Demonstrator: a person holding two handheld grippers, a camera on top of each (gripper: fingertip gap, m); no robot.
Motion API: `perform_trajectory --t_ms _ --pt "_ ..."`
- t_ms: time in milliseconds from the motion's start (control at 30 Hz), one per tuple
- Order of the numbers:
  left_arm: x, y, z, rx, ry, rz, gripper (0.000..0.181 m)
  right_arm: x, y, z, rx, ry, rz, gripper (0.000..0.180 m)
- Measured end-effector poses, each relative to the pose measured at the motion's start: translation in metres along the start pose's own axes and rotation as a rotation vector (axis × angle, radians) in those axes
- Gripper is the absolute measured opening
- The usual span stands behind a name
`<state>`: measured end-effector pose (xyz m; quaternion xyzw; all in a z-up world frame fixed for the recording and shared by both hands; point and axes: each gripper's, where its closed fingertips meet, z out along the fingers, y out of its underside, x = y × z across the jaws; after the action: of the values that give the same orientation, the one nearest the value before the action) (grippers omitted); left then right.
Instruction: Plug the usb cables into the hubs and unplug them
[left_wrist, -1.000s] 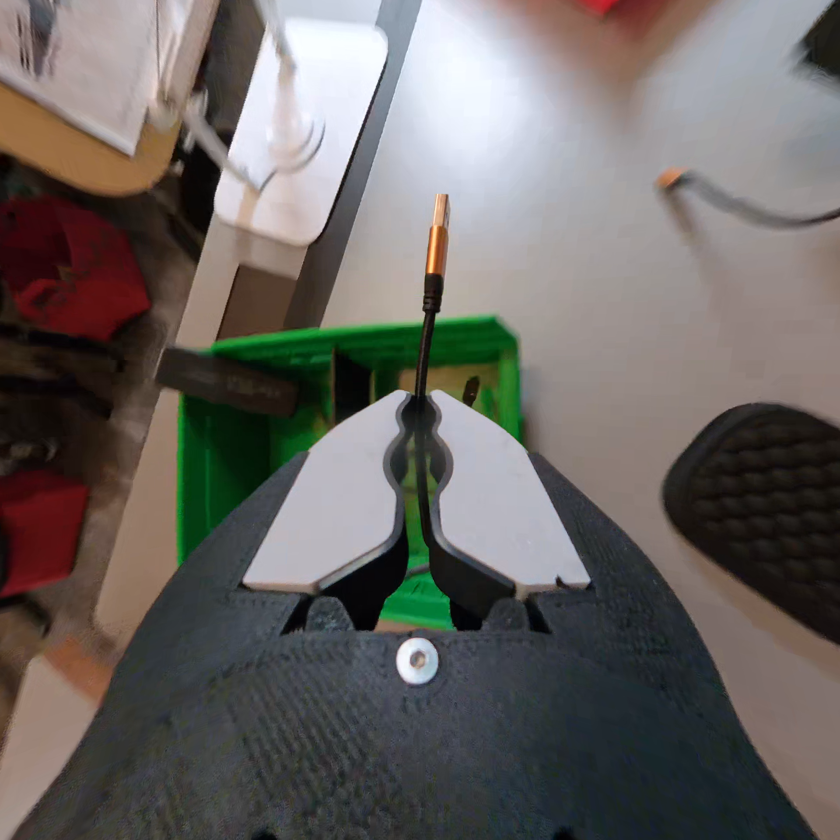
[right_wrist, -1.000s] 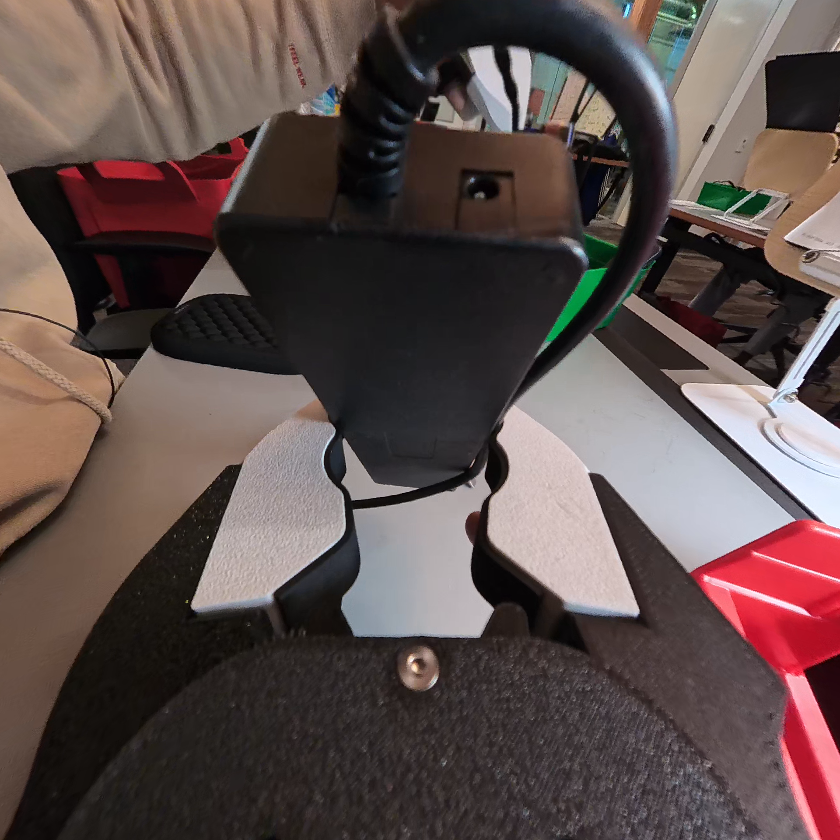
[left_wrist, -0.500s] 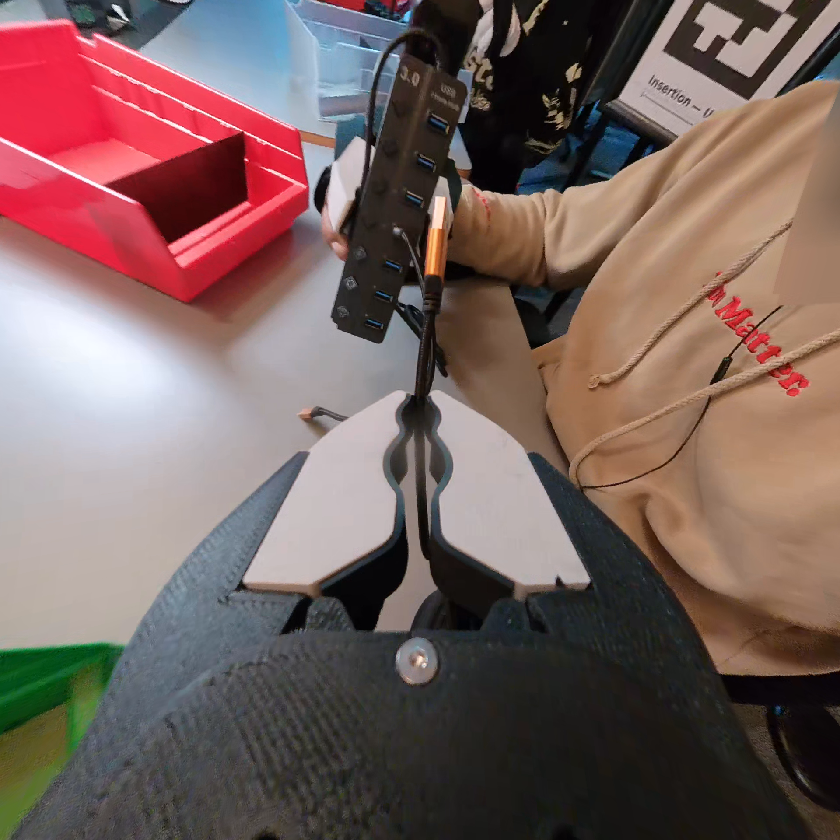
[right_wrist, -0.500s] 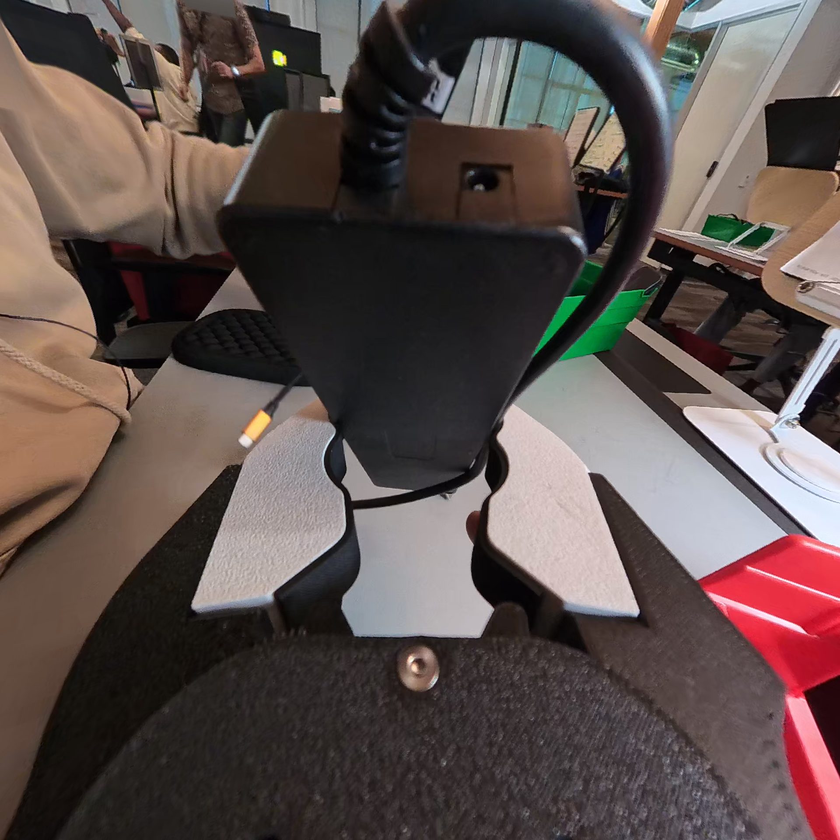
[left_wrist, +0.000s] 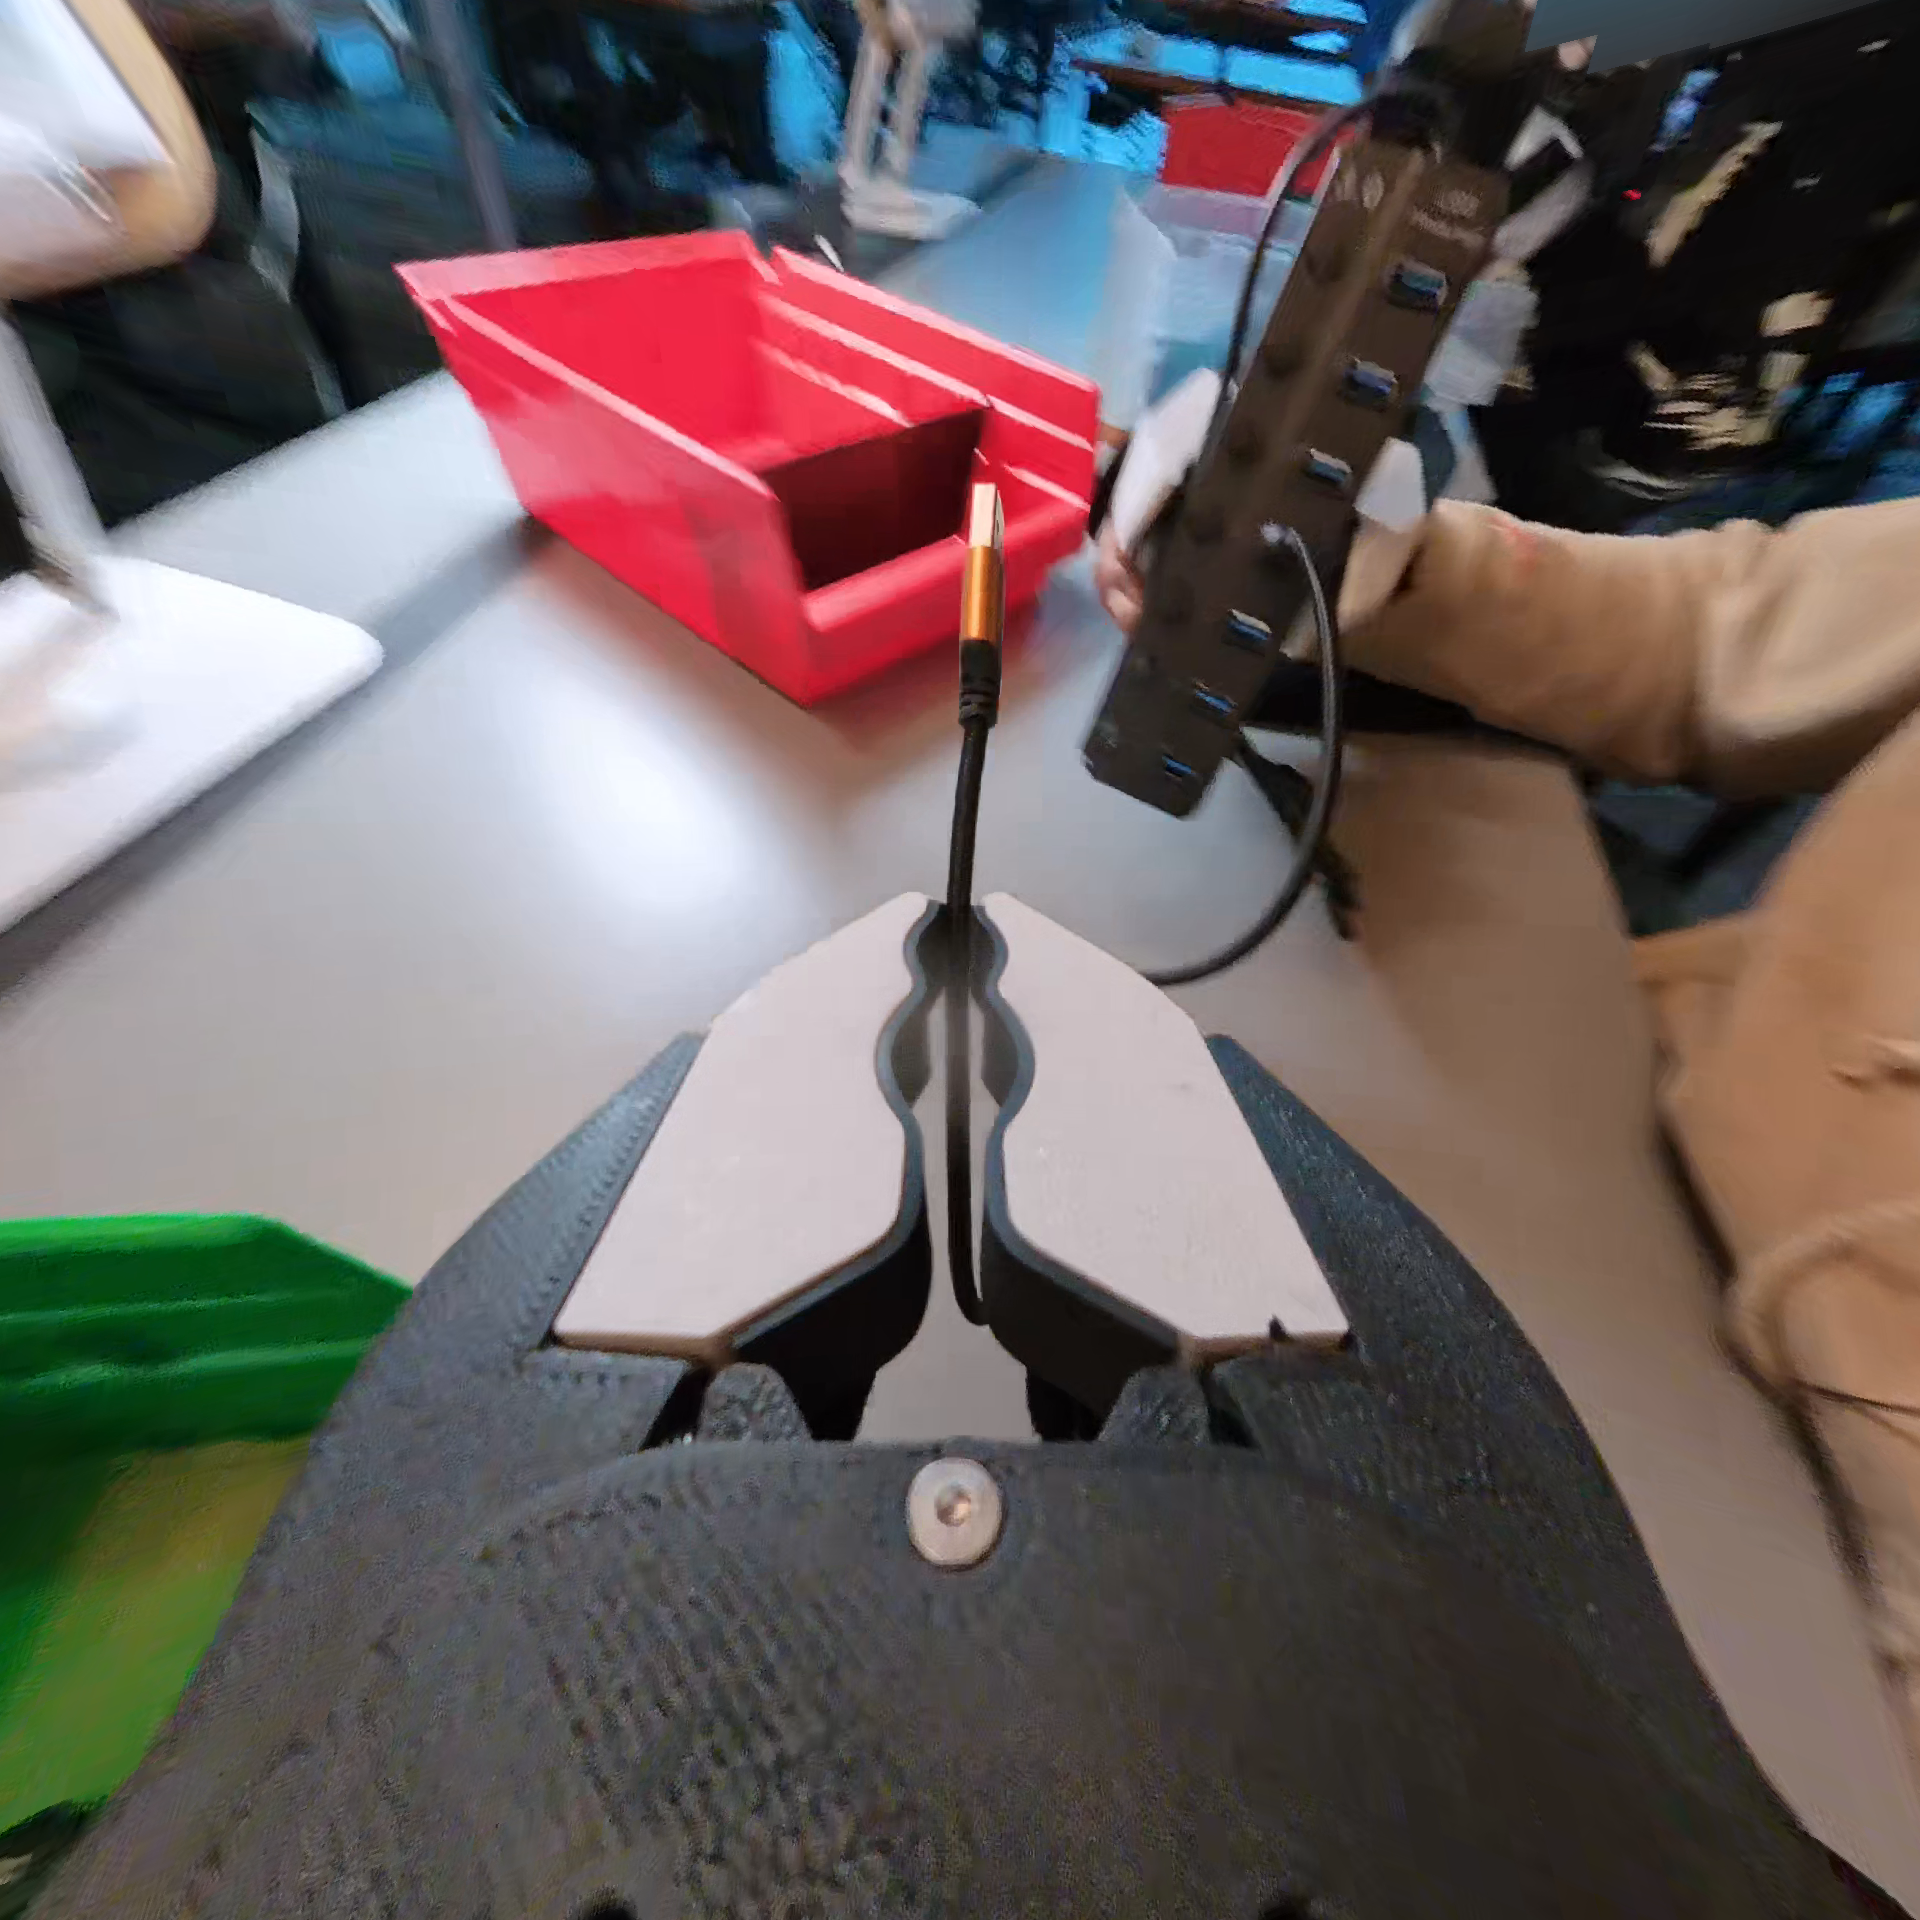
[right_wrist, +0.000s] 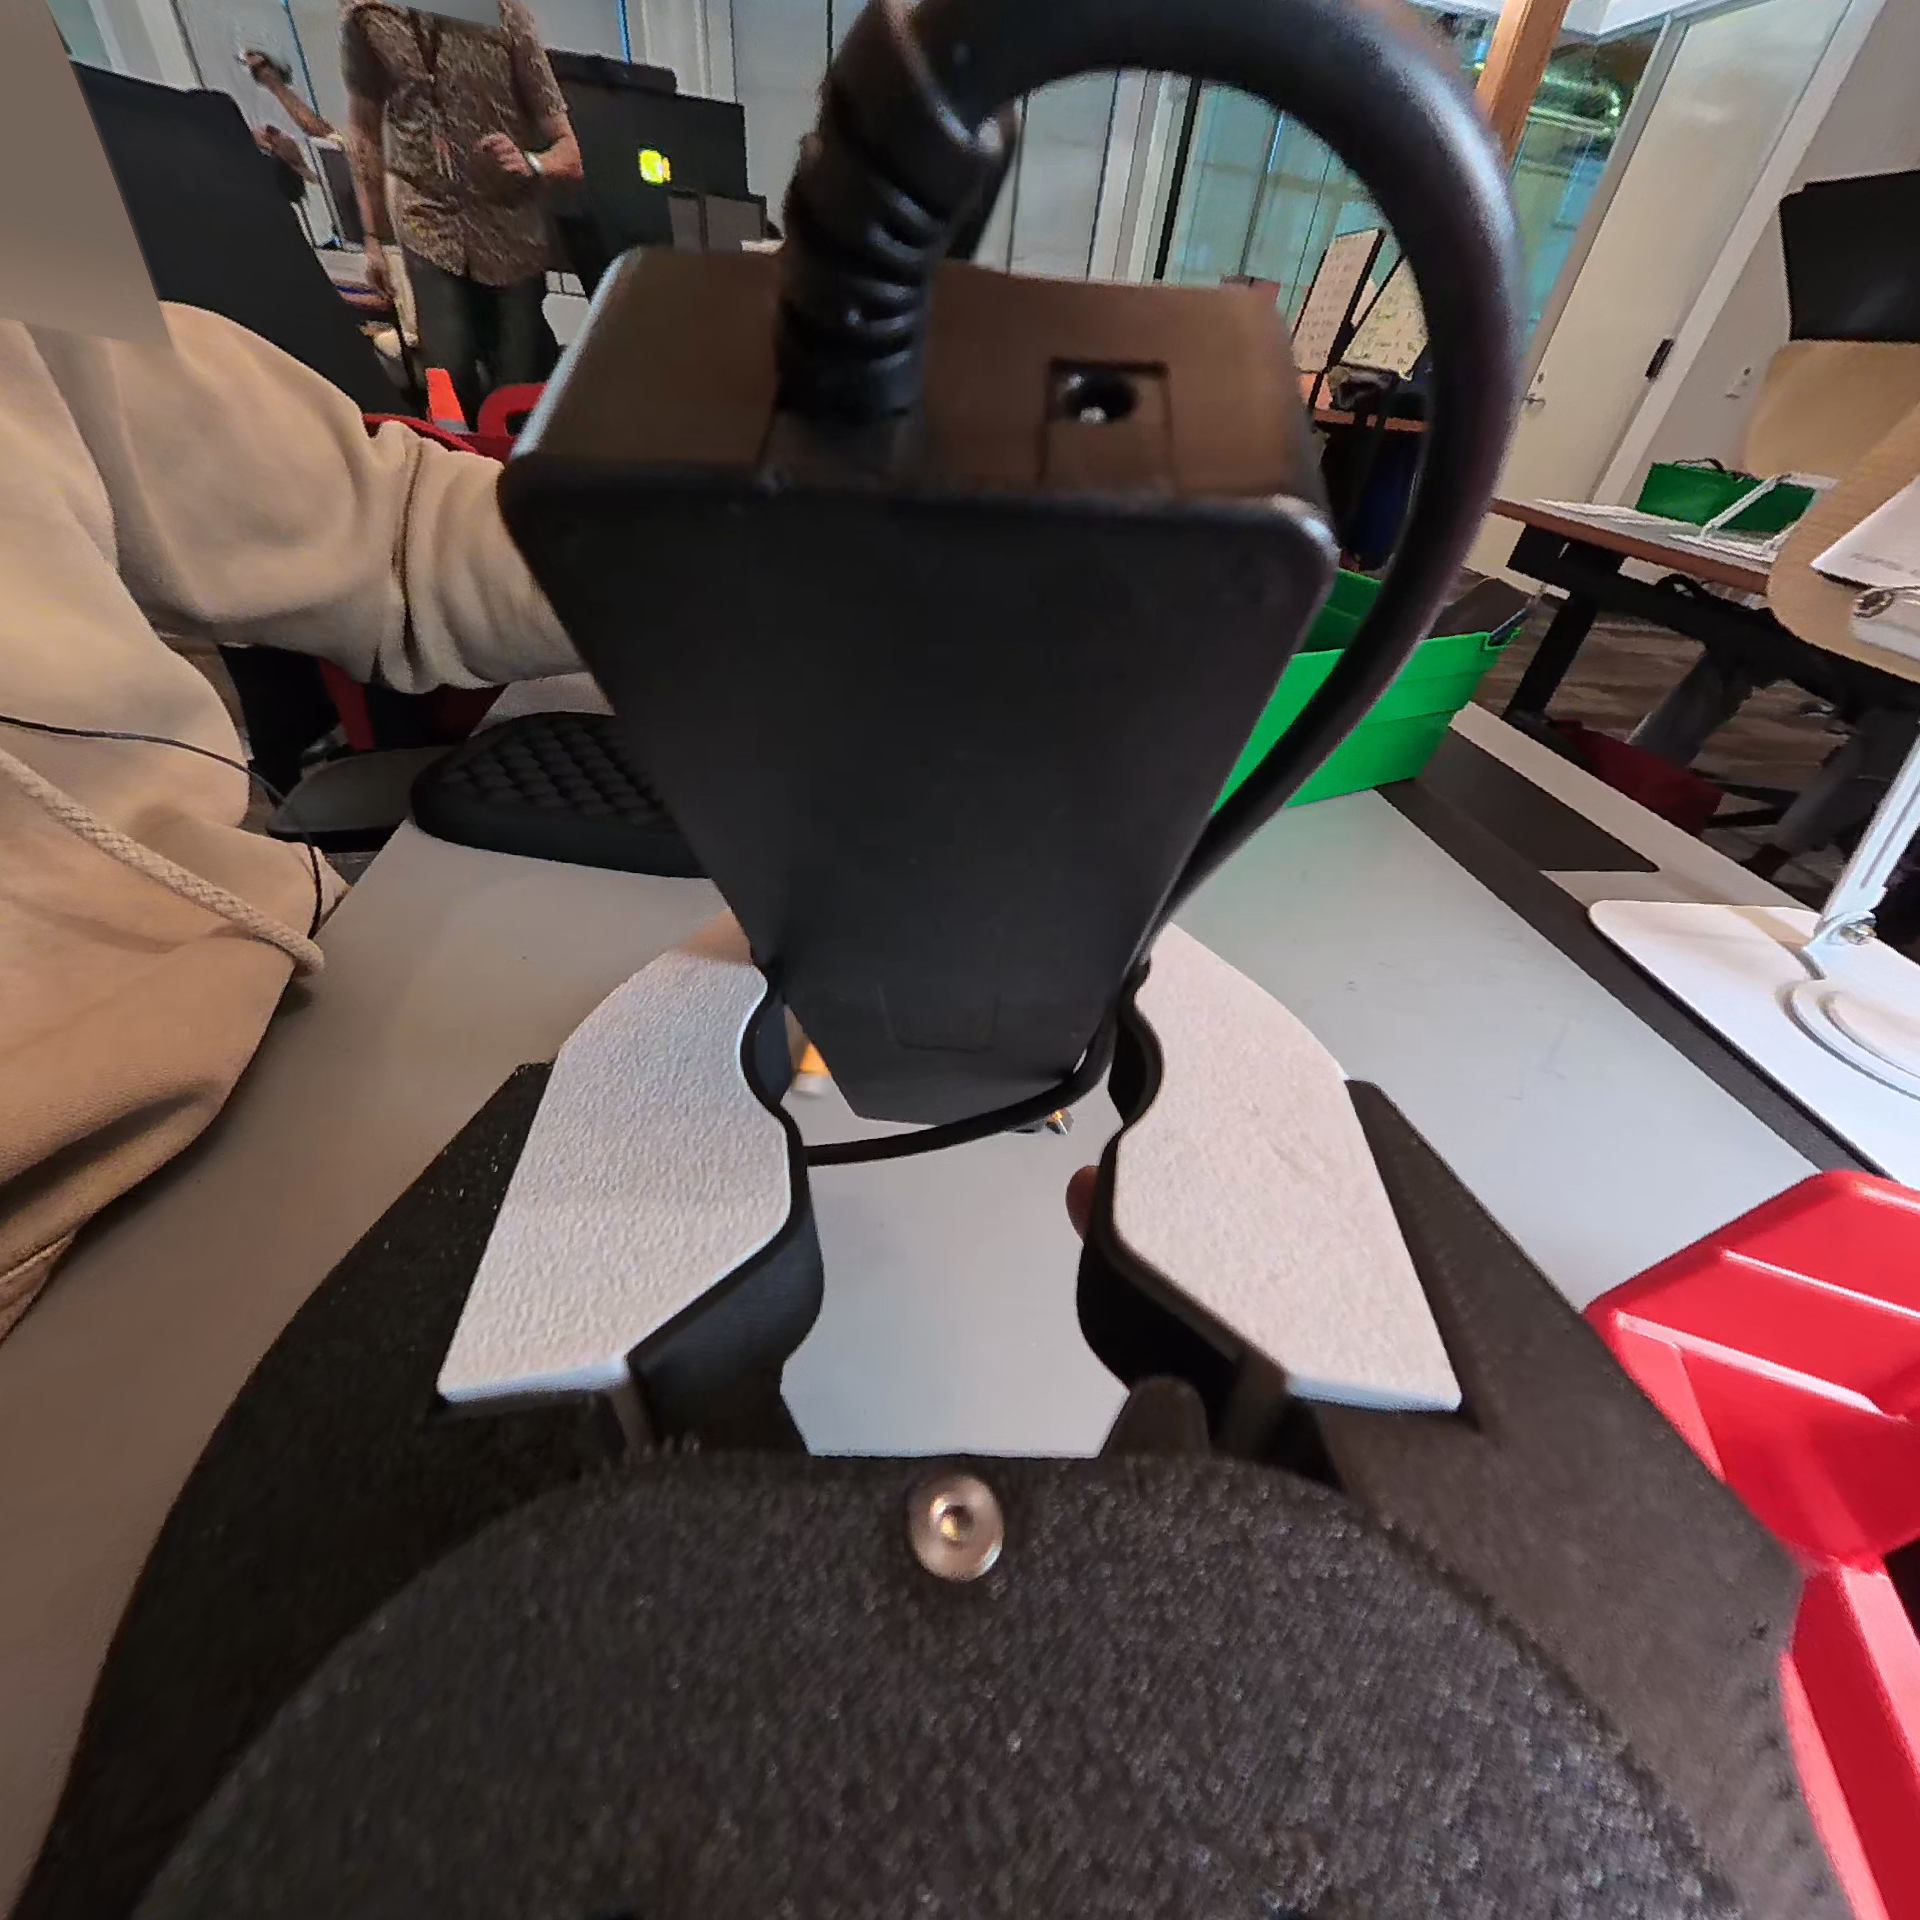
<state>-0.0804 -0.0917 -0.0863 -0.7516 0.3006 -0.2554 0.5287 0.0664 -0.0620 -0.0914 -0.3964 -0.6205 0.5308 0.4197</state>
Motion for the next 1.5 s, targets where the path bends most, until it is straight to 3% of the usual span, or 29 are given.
perform_trajectory --t_ms 133,233,400,600,933,1267,1500 --pt "0.0 -0.024 -0.009 0.046 -0.211 0.317 0.004 0.0 -0.001 -0.001 0.003 0.007 -0.002 0.059" --pt "0.018 0.009 0.007 -0.075 -0.165 0.408 0.004 0.001 -0.001 -0.002 0.002 0.004 0.002 0.06" --pt "0.033 0.074 0.021 -0.233 -0.053 0.35 0.005 -0.004 0.005 -0.003 -0.031 -0.042 0.022 0.059" --pt "0.04 0.108 0.023 -0.315 0.043 0.229 0.004 -0.007 0.01 -0.001 -0.056 -0.064 0.036 0.059" --pt "0.042 0.107 0.046 -0.423 0.123 0.172 0.015 -0.012 0.006 -0.006 -0.055 -0.097 0.038 0.059" --pt "0.03 0.119 0.073 -0.575 0.06 0.112 0.019 -0.005 -0.004 -0.025 -0.012 -0.077 0.045 0.059" --pt "0.029 0.123 0.076 -0.573 0.047 0.108 0.009 -0.005 -0.005 -0.026 -0.005 -0.081 0.049 0.059"
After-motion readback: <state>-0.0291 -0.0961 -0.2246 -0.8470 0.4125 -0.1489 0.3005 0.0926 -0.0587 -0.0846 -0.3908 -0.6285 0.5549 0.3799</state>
